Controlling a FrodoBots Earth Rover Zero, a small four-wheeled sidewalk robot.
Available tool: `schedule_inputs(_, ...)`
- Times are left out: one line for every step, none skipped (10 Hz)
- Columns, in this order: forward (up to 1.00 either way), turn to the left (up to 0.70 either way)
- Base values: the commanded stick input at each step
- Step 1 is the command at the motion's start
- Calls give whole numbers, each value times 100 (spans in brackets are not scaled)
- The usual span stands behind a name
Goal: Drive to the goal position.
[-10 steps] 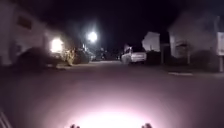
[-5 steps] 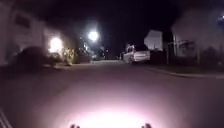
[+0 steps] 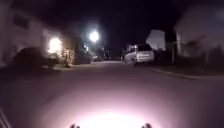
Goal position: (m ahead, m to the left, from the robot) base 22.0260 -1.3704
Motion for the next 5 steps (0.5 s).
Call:
schedule_inputs(100, 0)
schedule_inputs(100, -2)
schedule_inputs(100, -28)
schedule_inputs(100, -36)
schedule_inputs(100, -29)
